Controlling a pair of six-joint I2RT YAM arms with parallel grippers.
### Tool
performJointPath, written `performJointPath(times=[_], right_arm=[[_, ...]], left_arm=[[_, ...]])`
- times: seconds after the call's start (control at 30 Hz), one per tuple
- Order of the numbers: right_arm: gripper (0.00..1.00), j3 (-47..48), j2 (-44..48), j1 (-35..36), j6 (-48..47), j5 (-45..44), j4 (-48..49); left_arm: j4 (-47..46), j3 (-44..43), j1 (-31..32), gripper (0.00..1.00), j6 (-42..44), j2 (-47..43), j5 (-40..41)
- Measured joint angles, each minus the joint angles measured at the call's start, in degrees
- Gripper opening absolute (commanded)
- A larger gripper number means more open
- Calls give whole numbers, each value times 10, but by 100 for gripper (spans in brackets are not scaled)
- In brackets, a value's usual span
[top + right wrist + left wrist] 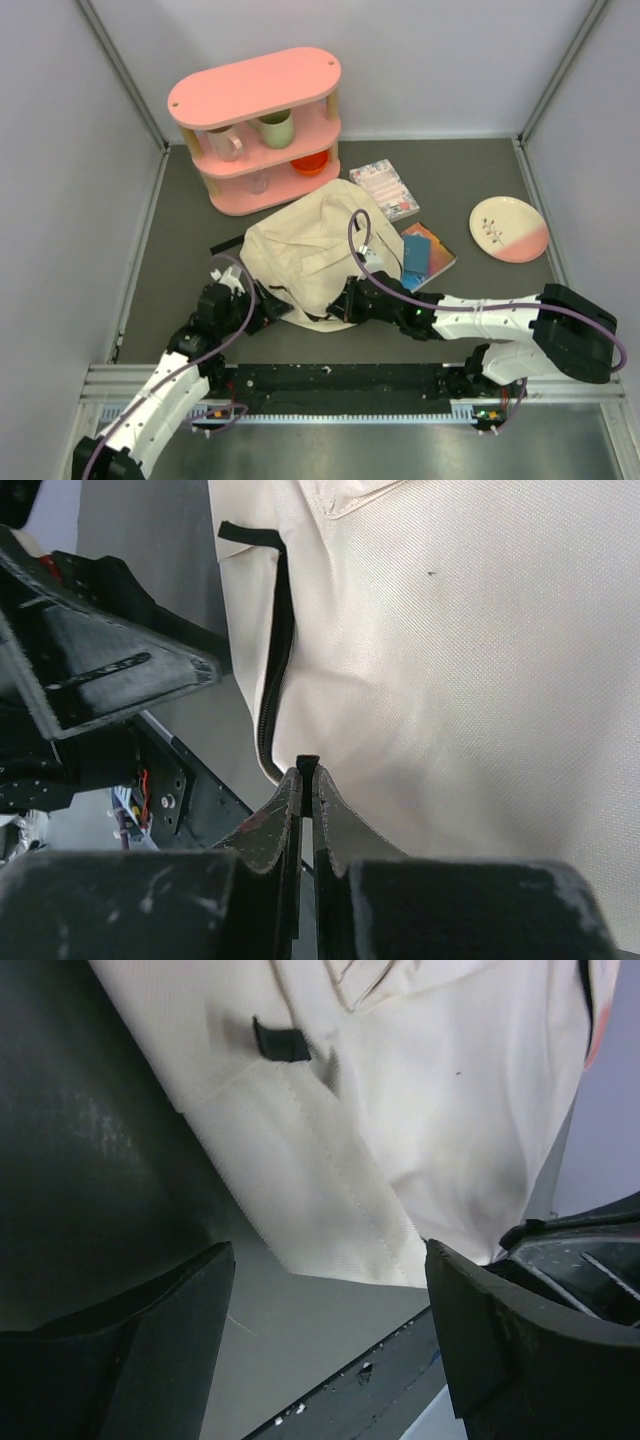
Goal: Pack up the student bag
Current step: Unzip the student bag at the center of the board.
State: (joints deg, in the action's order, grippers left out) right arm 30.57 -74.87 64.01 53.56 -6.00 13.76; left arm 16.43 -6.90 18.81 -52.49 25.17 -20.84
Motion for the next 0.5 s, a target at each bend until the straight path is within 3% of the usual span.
performJointPath(times=[0.17, 0.23, 0.3, 0.33, 0.4, 0.43, 0.5], right_arm=[[0, 0, 0, 0, 0, 0, -1], [0, 0, 0, 0, 1, 1, -1], [0, 0, 0, 0, 1, 1, 0], [0, 0, 0, 0, 1, 1, 0], [0, -1, 0, 0, 2, 2, 0], [0, -1, 0, 0, 3, 2, -1], [0, -2, 0, 0, 4, 3, -1]], left_arm=[[-92, 23, 48, 72, -43, 67, 25], [-131, 25, 56, 63, -52, 100, 30], [-163, 27, 60, 52, -60, 124, 37], [-177, 28, 61, 36, -61, 137, 40], [-195, 30, 61, 24, -66, 150, 47], [-201, 32, 61, 12, -66, 153, 51], [-209, 33, 61, 4, -66, 155, 55]])
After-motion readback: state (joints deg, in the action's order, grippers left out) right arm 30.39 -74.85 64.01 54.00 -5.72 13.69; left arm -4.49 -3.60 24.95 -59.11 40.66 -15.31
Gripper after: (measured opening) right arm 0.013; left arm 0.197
